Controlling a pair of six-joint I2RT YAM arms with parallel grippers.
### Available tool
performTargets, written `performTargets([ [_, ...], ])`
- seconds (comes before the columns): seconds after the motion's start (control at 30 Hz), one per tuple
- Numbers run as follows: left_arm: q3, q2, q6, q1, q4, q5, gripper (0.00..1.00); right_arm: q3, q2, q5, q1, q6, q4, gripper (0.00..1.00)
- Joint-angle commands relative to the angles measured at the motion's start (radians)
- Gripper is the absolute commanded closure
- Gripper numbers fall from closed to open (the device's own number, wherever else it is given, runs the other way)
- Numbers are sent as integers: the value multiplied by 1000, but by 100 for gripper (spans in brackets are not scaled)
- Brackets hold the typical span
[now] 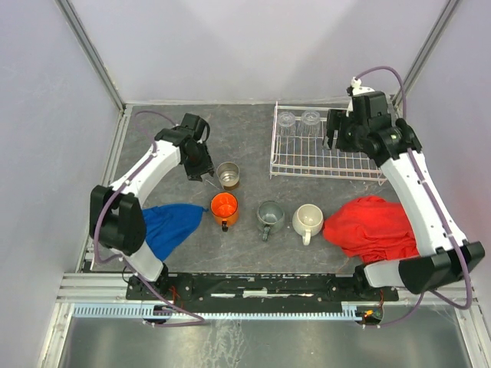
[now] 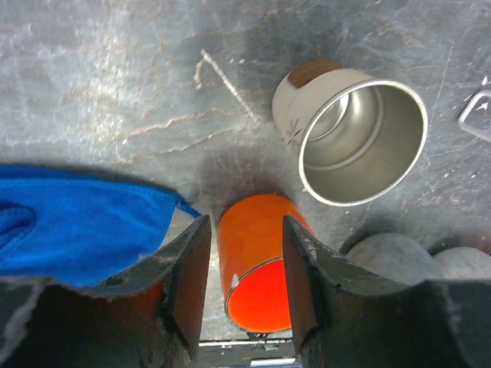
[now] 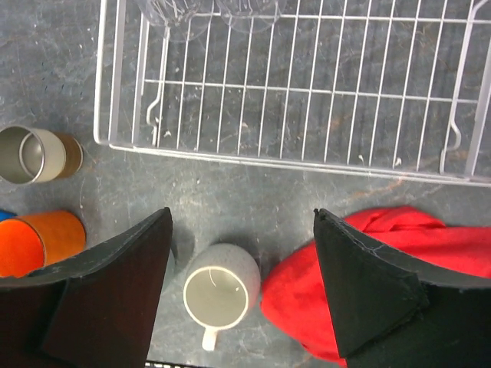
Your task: Load the cups into the dish rack
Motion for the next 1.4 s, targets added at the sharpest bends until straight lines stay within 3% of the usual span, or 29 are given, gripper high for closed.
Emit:
performTargets([
  [0.0,115,56,52,-37,53,-55,51,-45,-96,-4,2,7,-44,19],
  [0.63,223,256,34,-91,47,-113,53,-59,-144,8,2,-15,-83,18],
  [0.8,231,288,33,-99,52,-122,67,-68,-149,0,2,-10,-85,19],
  [0.93,237,303,25,-107,52,-135,95,-71,-163,-19,1,-7,-90,19],
  [0.97,237,300,25,-109,52,-137,97,-72,-166,-32,2,-6,-92,19],
  [1.17,246,207,31,-94,25,-123,97,-113,-195,-297,1,26,-27,19],
  [1.37,208,5,-37,3,136,200,97,-191,-242,-611,0,196,138,17],
])
